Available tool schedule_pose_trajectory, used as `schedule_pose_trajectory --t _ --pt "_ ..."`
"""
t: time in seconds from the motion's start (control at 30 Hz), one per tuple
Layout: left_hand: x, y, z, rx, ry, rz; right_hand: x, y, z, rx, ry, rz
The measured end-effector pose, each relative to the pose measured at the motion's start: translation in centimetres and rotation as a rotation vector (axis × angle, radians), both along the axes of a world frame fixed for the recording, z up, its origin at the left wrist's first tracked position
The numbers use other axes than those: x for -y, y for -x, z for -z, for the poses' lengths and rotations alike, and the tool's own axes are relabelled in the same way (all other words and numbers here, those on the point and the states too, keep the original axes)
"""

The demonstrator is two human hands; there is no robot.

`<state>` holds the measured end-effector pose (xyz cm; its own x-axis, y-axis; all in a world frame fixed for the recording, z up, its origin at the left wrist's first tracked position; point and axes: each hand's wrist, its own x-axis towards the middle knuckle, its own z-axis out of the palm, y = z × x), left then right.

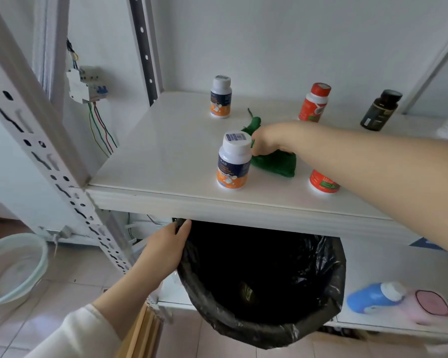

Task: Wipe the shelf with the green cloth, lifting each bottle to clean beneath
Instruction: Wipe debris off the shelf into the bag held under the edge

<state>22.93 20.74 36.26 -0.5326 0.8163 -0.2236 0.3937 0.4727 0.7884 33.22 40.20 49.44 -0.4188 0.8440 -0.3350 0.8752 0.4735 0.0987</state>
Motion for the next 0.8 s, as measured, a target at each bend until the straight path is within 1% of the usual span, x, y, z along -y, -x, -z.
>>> schedule_pose_trajectory --t 0.1,0.17,0.2,0.23,0.3,0.4,0.47,0.63,0.67,0.73,0.77,0.8 --pt "0.1 -0.2 -0.1 0.004 0.0 0.02 0.0 -0.7 1.0 -0.107 0.019 0.003" --pt "0.1 -0.2 -0.1 -0.003 0.003 0.03 0.3 -1.6 1.2 -0.232 0.027 0.018" --pt "0.0 -0.1 -0.1 -0.01 0.002 0.033 0.6 -2.2 1.0 -0.332 -0.006 0.014" --pt "0.0 -0.1 0.0 -0.015 0.003 0.034 1.0 -2.9 0.8 -0.43 -0.038 -0.005" --pt "0.0 0.1 0.1 -0.02 0.006 0.037 2.1 -4.4 0.3 -0.516 -0.074 -0.1" --pt "0.0 0.1 0.2 -0.013 0.011 0.04 4.0 -5.4 0.0 -0.543 -0.006 -0.172" --pt "0.0 0.0 0.2 -0.011 0.007 0.037 5.0 -5.1 0.3 -0.581 -0.002 -0.201" --pt "0.1 0.0 0.1 0.006 -0.002 0.021 5.9 -3.4 1.2 -0.725 0.001 -0.171" --pt "0.1 0.0 0.0 0.007 0.003 0.022 5.8 -3.2 1.2 -0.719 0.014 -0.186" --pt "0.1 -0.1 0.0 0.012 0.006 0.022 5.1 -3.2 0.9 -0.632 0.059 -0.245" --pt "0.1 -0.1 0.0 0.019 0.002 0.02 4.4 -3.3 0.6 -0.596 0.086 -0.24" --pt "0.1 -0.1 0.0 0.023 -0.002 0.019 3.5 -3.5 0.2 -0.579 0.106 -0.19"
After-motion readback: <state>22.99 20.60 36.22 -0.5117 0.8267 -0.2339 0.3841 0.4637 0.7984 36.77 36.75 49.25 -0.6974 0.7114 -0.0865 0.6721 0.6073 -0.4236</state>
